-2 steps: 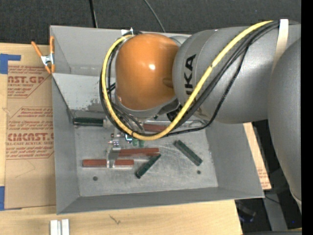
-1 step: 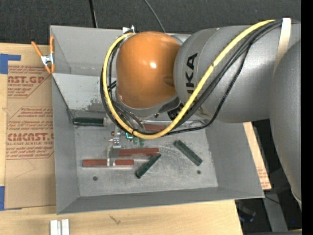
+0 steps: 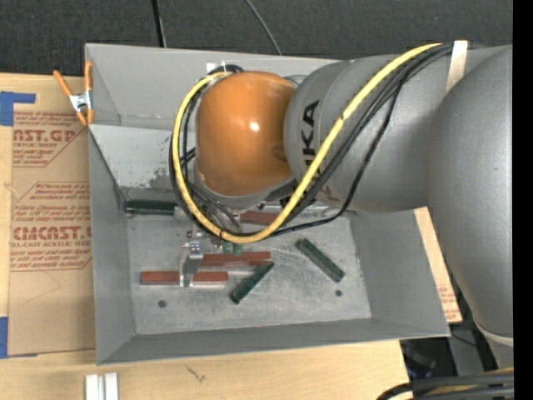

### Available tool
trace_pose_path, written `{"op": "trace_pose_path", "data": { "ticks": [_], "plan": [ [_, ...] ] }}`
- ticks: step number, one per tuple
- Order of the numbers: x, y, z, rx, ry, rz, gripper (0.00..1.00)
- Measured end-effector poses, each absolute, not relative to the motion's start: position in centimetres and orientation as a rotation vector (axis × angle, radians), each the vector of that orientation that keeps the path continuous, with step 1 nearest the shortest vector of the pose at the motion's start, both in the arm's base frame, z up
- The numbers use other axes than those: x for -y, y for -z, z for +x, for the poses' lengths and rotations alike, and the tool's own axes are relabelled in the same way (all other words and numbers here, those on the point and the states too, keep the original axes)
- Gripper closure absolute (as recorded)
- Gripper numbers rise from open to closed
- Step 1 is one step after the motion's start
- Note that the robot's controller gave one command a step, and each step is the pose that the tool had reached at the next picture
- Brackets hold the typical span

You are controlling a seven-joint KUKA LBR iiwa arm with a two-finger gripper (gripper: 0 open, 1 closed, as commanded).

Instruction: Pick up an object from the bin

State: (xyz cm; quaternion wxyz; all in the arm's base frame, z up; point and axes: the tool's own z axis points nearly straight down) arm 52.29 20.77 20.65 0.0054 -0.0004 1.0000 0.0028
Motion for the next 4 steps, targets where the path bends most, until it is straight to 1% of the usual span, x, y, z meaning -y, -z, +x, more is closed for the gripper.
{"op": "trace_pose_path", "data": {
  "ticks": [1,2,3,4],
  "plan": [
    [-17.2,-7.7,51.7,-3.137,-0.004,-0.118,1.0],
    [-17.2,-7.7,51.7,-3.137,-0.004,-0.117,1.0],
    [-17.8,-13.8,53.7,-3.131,-0.003,-0.14,0.0],
    [-17.8,-13.4,53.5,-3.137,-0.002,-0.14,0.0]
  ]
}}
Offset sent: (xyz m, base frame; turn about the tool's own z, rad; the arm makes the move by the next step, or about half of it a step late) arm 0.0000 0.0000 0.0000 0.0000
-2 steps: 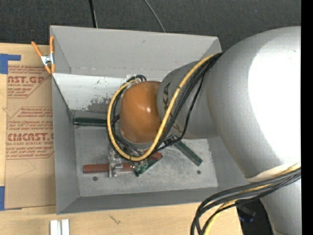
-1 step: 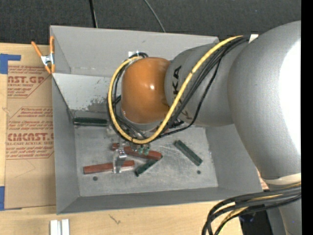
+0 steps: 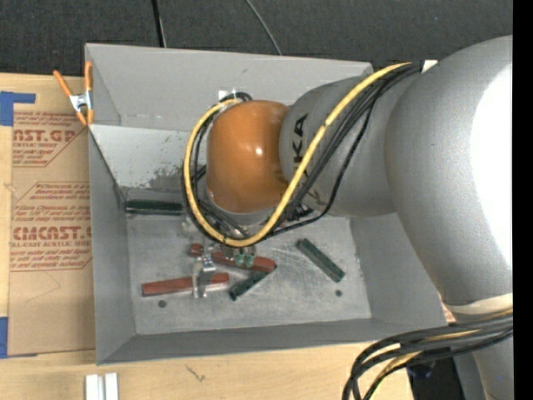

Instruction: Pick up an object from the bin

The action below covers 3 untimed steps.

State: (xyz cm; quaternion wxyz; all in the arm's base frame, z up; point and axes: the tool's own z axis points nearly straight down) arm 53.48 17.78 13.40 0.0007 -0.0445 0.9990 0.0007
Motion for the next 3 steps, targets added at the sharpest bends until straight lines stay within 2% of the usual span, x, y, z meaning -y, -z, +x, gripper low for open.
{"op": "trace_pose_path", "data": {
  "ticks": [1,2,3],
  "plan": [
    [-18.1,-7.6,52.9,-3.115,-0.009,-0.232,1.0],
    [-18.1,-7.6,52.9,-3.115,-0.009,-0.232,1.0],
    [-17.8,-20.5,50.7,-3.129,-0.001,-0.271,1.0]
  ]
}}
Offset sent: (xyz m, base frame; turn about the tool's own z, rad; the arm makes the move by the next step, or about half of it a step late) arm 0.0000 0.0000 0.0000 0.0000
